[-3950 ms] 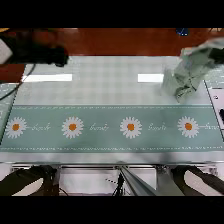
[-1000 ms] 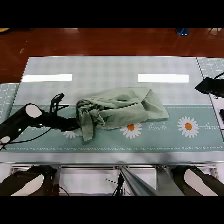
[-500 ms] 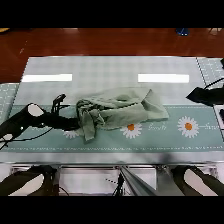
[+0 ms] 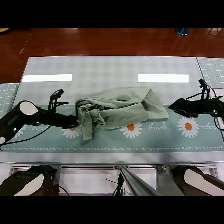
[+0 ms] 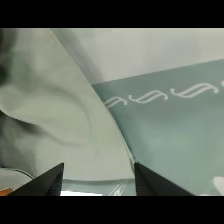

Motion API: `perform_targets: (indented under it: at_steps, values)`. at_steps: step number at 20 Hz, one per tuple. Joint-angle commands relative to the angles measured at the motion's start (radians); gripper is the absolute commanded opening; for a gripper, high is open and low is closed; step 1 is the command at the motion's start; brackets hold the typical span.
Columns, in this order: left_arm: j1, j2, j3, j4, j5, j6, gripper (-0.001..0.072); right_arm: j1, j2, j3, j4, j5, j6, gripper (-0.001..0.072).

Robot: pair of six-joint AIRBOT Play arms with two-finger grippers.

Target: Fold the shirts.

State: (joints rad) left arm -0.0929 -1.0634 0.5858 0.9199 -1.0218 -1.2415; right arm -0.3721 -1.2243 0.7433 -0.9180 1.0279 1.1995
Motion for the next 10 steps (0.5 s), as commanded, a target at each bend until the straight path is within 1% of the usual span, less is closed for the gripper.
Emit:
perform_targets:
  at_steps: [1,2,4,6,8,9,10]
  values:
    - [0.001,0.012,0.041,0.0,-0.011,0.0,0.0022,0.0,-0.063,-0.01,0.022,-0.006,-0.009,0.0527]
    - [0.001,0.012,0.049,0.0,-0.011,0.0,0.0022,0.0,-0.077,-0.01,0.023,-0.006,-0.009,0.0526]
    - [0.001,0.012,0.061,0.0,-0.011,-0.001,0.0022,0.009,-0.106,-0.01,0.021,-0.002,-0.009,0.0472]
    - [0.001,0.012,0.068,0.0,-0.011,0.0,0.0022,0.058,-0.136,-0.01,0.021,-0.006,-0.009,0.0472]
    - [0.001,0.012,0.078,0.0,-0.01,-0.001,0.0022,0.145,-0.167,-0.01,0.021,-0.043,-0.008,0.0466]
    - [0.001,0.012,0.086,0.0,-0.011,0.0,0.0022,0.193,-0.178,-0.01,0.021,-0.073,-0.007,0.0347]
    - [0.001,0.012,0.098,0.001,-0.011,0.0,0.0022,0.227,-0.18,-0.009,0.019,-0.1,-0.007,0.0205]
